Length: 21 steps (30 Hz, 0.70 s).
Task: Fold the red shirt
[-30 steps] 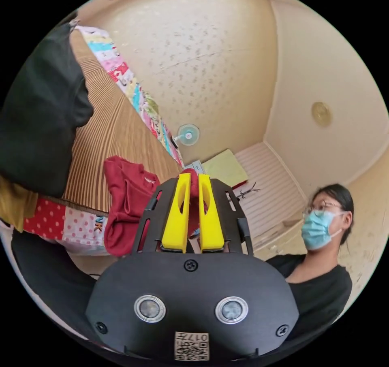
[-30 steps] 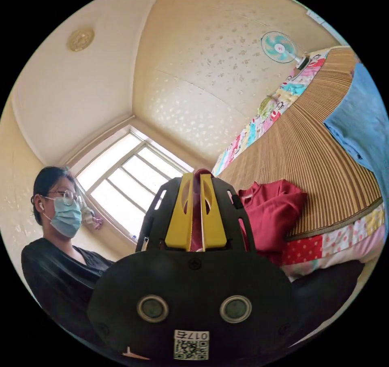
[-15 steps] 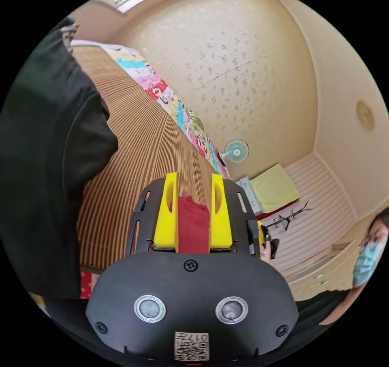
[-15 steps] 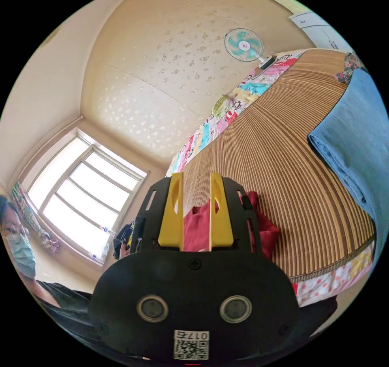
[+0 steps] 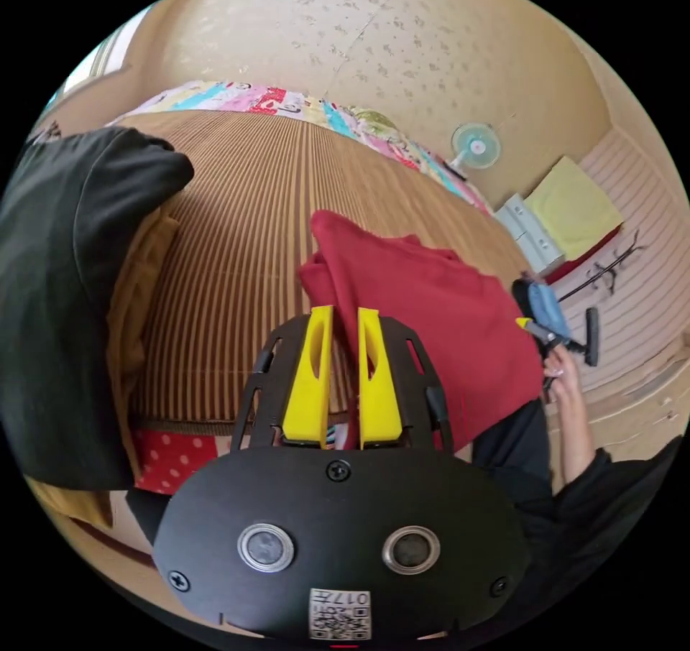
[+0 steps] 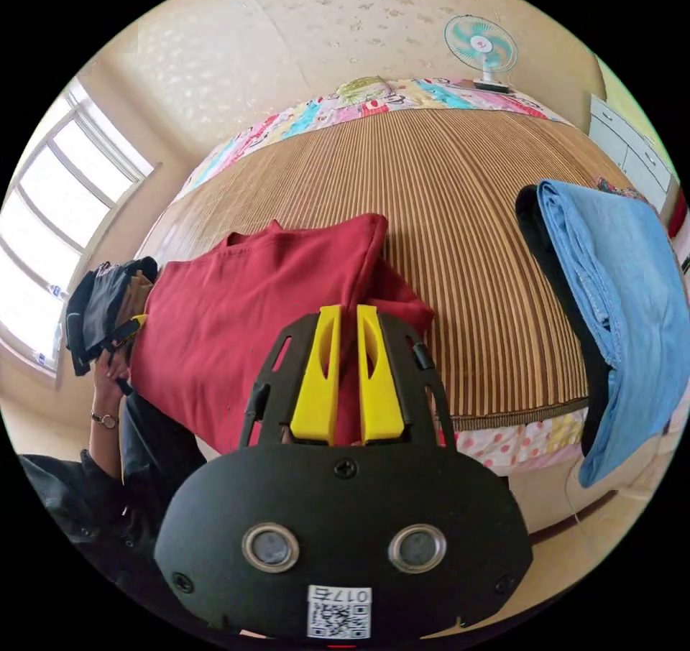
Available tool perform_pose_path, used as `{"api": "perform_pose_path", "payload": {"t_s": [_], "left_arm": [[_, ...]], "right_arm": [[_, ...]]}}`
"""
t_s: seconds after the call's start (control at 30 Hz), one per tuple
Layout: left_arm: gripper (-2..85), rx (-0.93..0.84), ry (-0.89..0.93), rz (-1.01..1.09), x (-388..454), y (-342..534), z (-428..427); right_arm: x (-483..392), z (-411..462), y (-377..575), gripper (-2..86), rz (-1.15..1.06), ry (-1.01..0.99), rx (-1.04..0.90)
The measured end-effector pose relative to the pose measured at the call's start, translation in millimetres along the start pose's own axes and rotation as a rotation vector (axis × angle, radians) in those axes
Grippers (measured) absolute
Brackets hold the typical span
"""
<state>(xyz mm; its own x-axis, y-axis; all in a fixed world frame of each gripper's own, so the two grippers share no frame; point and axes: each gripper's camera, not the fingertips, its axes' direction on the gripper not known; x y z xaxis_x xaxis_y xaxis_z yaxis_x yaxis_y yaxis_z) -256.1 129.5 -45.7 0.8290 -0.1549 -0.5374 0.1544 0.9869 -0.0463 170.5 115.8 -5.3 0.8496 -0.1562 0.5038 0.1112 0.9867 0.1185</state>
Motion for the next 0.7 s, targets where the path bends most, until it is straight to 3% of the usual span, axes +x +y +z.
{"api": "perform_pose_path", "payload": {"t_s": [0.1, 0.17, 0.23, 0.33, 0.43, 0.53, 0.7], "left_arm": [[6.7, 0.081, -0.018, 0.037, 10.7, 5.0, -20.8], [5.7, 0.283, 0.078, 0.089, 14.8, 30.0, -55.8], [4.4, 0.346, 0.171, 0.073, 8.8, 48.5, -71.6], [6.4, 0.200, 0.285, 0.065, -5.6, 63.4, -65.2], [12.3, 0.055, 0.339, 0.048, -21.1, 79.0, -45.9], [13.4, -0.040, 0.378, -0.070, -41.8, 90.9, -29.4], [15.3, -0.138, 0.455, -0.164, -61.8, 95.8, -3.3]], "right_arm": [[-26.3, -7.4, -0.7, 3.4, -0.009, 0.070, -0.037], [-57.6, -34.2, 18.7, 2.9, -0.010, 0.120, 0.073], [-86.8, -51.1, 39.7, 2.6, -0.049, 0.107, 0.184], [-130.8, -57.1, 65.3, 2.6, -0.159, 0.009, 0.271], [-184.1, -33.1, 72.9, 2.5, -0.465, -0.093, 0.177], [-228.9, -8.7, 79.4, 2.2, -0.625, 0.007, 0.125], [-255.6, 10.1, 80.3, 1.6, -0.643, 0.080, 0.111]]}}
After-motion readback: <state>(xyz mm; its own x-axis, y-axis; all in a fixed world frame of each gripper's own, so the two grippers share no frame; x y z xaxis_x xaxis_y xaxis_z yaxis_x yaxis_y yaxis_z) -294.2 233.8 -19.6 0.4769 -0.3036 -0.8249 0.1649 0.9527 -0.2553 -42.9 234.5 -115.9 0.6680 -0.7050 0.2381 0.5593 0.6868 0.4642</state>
